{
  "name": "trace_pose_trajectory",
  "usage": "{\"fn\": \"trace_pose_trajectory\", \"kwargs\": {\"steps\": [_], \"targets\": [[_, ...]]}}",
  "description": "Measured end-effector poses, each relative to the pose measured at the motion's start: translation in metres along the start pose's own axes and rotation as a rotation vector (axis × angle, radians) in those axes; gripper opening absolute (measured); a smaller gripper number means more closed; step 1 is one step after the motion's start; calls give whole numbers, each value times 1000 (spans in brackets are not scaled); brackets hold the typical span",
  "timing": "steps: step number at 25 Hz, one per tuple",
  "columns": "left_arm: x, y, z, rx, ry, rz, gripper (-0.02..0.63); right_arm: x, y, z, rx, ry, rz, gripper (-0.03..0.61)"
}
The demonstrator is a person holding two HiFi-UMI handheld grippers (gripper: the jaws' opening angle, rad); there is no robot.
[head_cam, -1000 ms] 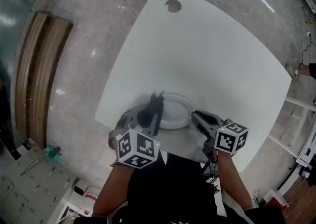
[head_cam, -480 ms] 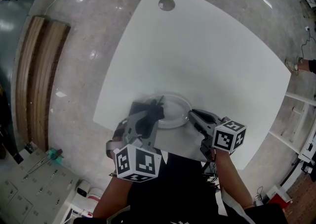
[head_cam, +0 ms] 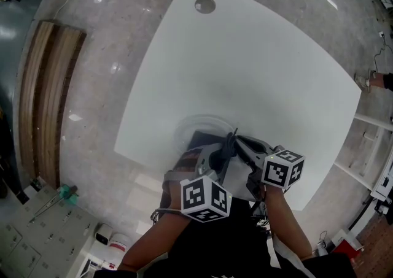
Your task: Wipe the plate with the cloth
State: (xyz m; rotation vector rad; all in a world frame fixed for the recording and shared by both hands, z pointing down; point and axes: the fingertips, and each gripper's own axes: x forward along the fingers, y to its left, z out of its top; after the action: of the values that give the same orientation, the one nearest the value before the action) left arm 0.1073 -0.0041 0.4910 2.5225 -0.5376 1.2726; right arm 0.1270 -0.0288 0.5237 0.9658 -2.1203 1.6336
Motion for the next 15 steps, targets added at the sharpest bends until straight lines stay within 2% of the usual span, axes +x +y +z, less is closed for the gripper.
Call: {"fn": "trace_pose_trajectory", "kwargs": {"steps": [5, 15], "targets": [[7, 6, -9, 83, 52, 39, 51, 0, 1, 1, -3, -3, 1, 25], [-15, 34, -45, 66, 99, 102, 50, -1, 0, 1, 3, -9, 2, 25]]}}
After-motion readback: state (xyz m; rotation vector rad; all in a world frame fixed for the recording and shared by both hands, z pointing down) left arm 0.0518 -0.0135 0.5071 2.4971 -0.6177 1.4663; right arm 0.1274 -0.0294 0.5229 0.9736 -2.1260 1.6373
